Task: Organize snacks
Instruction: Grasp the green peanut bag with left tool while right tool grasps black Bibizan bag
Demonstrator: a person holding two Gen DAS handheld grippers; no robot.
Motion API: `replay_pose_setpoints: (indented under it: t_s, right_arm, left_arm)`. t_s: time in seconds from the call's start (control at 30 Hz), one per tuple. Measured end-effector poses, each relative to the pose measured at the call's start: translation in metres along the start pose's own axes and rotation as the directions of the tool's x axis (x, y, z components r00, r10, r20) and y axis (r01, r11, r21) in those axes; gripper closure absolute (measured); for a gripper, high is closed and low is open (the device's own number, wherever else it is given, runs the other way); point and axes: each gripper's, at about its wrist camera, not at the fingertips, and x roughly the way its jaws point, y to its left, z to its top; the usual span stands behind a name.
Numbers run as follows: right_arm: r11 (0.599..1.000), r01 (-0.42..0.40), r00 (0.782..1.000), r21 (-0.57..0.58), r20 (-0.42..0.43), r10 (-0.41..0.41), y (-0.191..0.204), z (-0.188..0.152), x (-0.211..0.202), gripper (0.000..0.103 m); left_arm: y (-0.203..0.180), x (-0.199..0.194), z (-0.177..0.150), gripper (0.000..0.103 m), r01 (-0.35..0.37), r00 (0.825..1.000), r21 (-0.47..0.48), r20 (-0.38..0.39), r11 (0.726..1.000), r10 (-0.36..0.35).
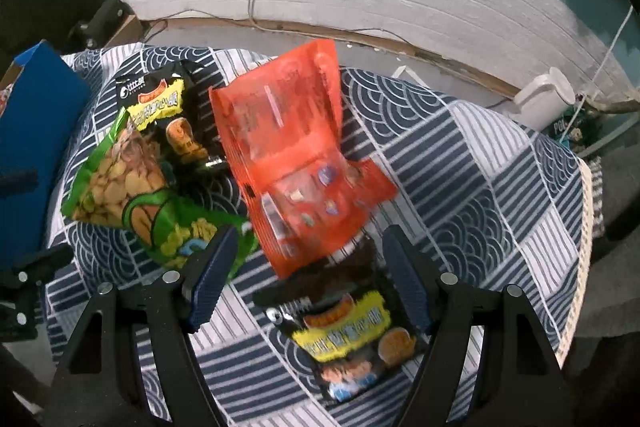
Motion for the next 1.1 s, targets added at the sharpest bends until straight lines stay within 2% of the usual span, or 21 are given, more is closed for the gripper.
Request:
replay_pose_setpoints:
  t_s: [0.17, 0.47, 0.63, 0.73, 0.83, 0.97, 1.1]
  right_arm:
    - [0.999, -0.013, 0.999, -0.041, -0.031, 0.012, 0.013, -0.002, 0.013, 0.028]
    - [0.996, -0.040, 0.997, -0.075, -0.075, 0.034, 0.037, -0.017, 0.011, 0.028]
    - [0.990, -0.106, 0.990, -0.089, -0.106, 0.097, 0.055, -0.027, 0.005, 0.028]
    - [0.983, -0.159, 0.983, -0.093, -0.112, 0.148, 0.066, -0.030, 0.001, 0.028]
    - [0.980, -0.166, 0.982, -0.108, -0.107, 0.154, 0.070, -0.032, -0.005, 0.028]
    - [0.982, -0.147, 0.987, -0.118, -0.077, 0.139, 0.057, -0.031, -0.019, 0.028]
    - [0.989, -0.111, 0.992, -0.099, -0.063, 0.106, 0.027, -0.032, -0.031, 0.024]
  left_arm:
    - [0.010, 0.013, 0.007, 0.023, -0.013, 1.000, -0.031, -0.016, 0.999, 0.012]
    - [0.030, 0.020, 0.014, 0.023, -0.029, 0.999, -0.106, -0.016, 0.994, 0.028]
    - [0.038, 0.016, 0.011, 0.023, -0.041, 0.999, -0.127, -0.009, 0.991, 0.040]
    - [0.043, 0.013, 0.009, 0.023, -0.024, 1.000, -0.141, -0.007, 0.990, 0.023]
    - [0.045, 0.009, 0.008, 0.023, -0.012, 1.000, -0.150, -0.007, 0.989, 0.012]
    - [0.039, 0.002, 0.006, 0.023, 0.003, 1.000, -0.136, 0.001, 0.991, -0.003]
    - [0.027, -0.005, 0.008, 0.022, 0.026, 1.000, -0.101, 0.015, 0.995, -0.024]
